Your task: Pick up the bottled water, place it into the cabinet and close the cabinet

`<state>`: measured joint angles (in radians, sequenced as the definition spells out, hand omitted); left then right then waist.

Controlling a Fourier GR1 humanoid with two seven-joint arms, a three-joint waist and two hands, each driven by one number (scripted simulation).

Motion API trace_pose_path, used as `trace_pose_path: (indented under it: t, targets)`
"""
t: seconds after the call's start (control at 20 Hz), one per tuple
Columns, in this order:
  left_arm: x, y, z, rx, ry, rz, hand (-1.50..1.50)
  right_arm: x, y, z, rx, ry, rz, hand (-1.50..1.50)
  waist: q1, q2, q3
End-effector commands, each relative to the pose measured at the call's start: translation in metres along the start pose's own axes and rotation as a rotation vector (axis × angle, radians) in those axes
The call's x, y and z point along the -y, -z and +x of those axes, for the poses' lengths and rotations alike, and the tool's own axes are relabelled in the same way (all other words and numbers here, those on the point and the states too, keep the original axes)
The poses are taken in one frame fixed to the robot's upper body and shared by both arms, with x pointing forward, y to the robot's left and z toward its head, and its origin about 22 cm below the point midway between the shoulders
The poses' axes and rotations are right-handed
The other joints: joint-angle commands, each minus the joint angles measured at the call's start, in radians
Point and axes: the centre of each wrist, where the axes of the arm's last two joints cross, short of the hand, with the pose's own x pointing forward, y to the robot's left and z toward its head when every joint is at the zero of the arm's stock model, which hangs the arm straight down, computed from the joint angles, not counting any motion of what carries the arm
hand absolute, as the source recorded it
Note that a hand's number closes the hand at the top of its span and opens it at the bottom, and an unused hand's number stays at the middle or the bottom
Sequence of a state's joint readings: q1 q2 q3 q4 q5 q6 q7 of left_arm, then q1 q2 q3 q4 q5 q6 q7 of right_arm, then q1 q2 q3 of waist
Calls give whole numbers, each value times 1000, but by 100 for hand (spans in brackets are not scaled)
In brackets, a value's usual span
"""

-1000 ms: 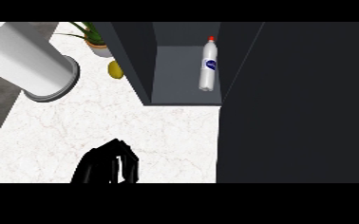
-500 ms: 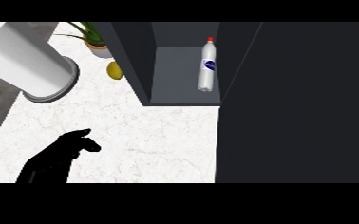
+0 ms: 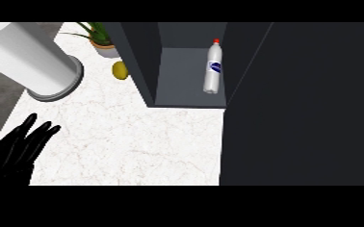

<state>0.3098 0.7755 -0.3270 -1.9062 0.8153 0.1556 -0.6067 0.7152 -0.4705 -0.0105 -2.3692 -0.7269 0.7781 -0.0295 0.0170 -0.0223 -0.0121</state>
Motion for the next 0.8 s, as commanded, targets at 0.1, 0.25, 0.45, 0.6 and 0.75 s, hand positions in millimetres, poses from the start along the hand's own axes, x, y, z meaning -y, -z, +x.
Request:
trace_pose_path:
  t: [0.1,0.25,0.45,0.6,0.75]
  targets:
    - [-15,-6,16,-13,-13,-3,-150,-39,37,50,-17,-263,175,150,20,-3,-5]
    - [-20,-9,20,-34,-3,-6,-150,-38,45,46,-35,-255,233,150,20,-11,-8]
    - [-32,-12,25,-33,-4,7,-150,-35,58,47,-40,-292,282,150,29,-16,-12]
    - [-34,-17,28,-46,-5,12,-150,-36,66,40,-43,-251,279,150,24,-19,-11]
    - [-42,-21,36,-67,2,-6,-150,-36,75,34,-33,-213,250,150,41,-19,-10]
